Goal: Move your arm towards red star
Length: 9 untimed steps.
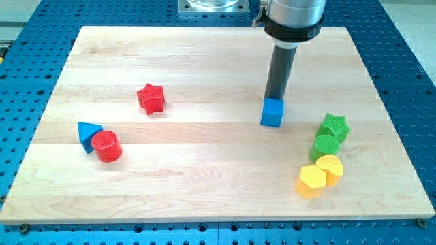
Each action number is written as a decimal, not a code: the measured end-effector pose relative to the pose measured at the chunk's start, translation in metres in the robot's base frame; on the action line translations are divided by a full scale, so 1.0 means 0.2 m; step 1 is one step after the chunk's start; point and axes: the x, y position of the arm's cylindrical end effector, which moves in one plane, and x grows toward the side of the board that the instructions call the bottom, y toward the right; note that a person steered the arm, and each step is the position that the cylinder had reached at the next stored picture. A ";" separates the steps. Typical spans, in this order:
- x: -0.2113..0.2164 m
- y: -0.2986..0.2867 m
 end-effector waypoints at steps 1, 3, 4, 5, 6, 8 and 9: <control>-0.05 -0.09; 0.24 0.00; 0.16 0.00; -0.02 0.02; -0.02 -0.04; -0.32 -0.97; -0.26 -1.42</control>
